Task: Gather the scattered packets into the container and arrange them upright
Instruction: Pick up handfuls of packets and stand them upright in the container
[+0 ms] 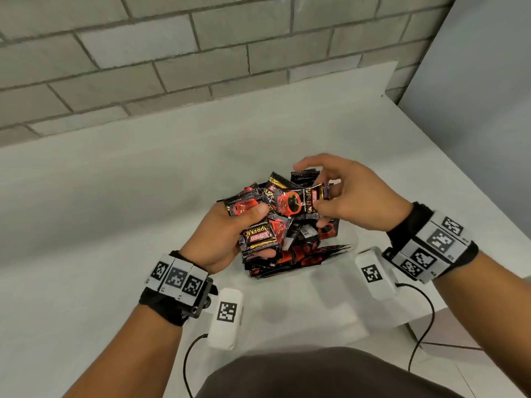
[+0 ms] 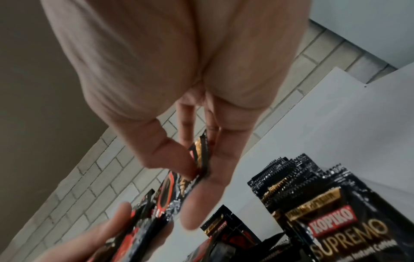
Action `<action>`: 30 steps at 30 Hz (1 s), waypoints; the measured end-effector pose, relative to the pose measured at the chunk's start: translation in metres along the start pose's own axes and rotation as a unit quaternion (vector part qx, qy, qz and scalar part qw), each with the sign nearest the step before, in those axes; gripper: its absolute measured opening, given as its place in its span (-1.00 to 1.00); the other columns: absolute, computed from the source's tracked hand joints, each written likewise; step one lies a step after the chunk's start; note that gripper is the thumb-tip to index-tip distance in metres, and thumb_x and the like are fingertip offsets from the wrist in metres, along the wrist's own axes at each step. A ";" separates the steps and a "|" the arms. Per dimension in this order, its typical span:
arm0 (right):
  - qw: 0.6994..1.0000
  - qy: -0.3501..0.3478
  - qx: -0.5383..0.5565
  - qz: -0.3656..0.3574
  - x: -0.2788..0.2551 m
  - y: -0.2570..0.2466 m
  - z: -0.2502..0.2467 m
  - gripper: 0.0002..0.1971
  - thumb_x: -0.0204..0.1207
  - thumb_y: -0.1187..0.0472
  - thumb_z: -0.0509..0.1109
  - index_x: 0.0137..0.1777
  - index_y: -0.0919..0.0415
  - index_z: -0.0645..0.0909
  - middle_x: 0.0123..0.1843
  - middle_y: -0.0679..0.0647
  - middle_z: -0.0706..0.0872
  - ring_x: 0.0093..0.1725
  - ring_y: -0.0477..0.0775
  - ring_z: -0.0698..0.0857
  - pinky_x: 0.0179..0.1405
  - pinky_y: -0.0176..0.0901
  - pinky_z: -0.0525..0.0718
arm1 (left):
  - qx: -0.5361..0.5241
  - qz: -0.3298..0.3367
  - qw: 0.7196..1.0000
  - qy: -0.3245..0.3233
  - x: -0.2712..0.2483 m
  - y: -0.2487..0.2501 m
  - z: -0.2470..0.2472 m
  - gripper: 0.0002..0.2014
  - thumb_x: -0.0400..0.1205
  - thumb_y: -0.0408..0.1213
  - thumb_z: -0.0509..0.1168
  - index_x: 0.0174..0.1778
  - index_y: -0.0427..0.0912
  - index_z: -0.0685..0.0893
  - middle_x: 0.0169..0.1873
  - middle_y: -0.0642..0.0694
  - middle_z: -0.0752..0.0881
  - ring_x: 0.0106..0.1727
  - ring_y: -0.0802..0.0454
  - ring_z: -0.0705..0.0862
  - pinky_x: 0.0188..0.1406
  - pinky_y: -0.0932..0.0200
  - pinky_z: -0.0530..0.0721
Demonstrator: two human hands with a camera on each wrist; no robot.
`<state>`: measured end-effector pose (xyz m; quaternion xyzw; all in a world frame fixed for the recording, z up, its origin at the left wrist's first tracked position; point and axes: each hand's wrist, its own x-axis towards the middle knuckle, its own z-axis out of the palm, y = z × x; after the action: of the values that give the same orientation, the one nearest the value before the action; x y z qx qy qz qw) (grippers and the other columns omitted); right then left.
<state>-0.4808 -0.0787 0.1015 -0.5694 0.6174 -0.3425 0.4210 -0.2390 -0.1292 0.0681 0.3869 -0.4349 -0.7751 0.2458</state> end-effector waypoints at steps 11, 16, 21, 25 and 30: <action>0.996 0.083 -0.030 -0.003 0.007 0.007 -0.008 -0.65 0.34 0.27 0.69 0.05 -0.05 0.71 -0.15 0.05 0.81 -0.17 0.18 0.77 0.00 0.14 0.80 | -0.009 0.015 1.000 0.001 0.001 -0.001 0.003 -0.53 0.63 -0.30 0.39 0.47 -0.27 0.53 0.25 -0.46 0.75 0.04 -0.46 0.84 -0.37 -0.19 0.85; 0.997 0.077 -0.006 -0.008 0.005 0.003 0.001 -0.76 0.41 0.30 0.66 0.03 0.10 0.73 -0.04 0.02 0.77 -0.30 0.05 0.78 -0.19 0.01 0.85 | 0.007 0.016 0.999 -0.037 0.000 -0.001 0.005 -0.52 0.66 -0.32 0.36 0.52 -0.25 0.52 0.27 -0.45 0.74 0.07 -0.45 0.83 -0.35 -0.18 0.84; 0.998 0.034 -0.055 -0.027 0.010 0.005 0.009 -0.62 0.44 0.26 0.63 0.22 -0.06 0.73 -0.01 -0.11 0.83 -0.13 0.01 0.80 0.03 -0.02 0.78 | 0.034 0.008 0.997 -0.074 0.001 0.000 0.008 -0.57 0.70 -0.34 0.32 0.52 -0.28 0.53 0.24 -0.49 0.74 0.03 -0.46 0.83 -0.36 -0.15 0.84; 0.993 0.053 -0.102 -0.025 0.010 0.008 0.002 -0.87 0.51 0.20 0.58 0.00 -0.04 0.79 -0.14 -0.09 0.84 -0.15 -0.04 0.80 -0.01 -0.06 0.76 | 0.027 0.004 0.999 -0.040 0.000 0.000 0.004 -0.59 0.66 -0.29 0.35 0.44 -0.26 0.62 0.19 -0.43 0.79 0.04 -0.41 0.85 -0.31 -0.21 0.87; 0.982 0.025 -0.185 -0.017 0.002 0.013 -0.031 -0.92 0.51 0.21 0.58 -0.10 0.00 0.77 -0.25 -0.11 0.81 -0.30 -0.18 0.70 -0.11 -0.30 0.67 | -0.022 0.021 0.998 0.062 0.002 0.001 -0.012 -0.54 0.60 -0.21 0.40 0.37 -0.39 0.63 0.21 -0.42 0.79 0.11 -0.44 0.83 -0.22 -0.21 0.87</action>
<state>-0.5148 -0.0814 0.1020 -0.6391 0.6705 -0.2436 0.2875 -0.2304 -0.1371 0.0642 0.4190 -0.4097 -0.7538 0.2972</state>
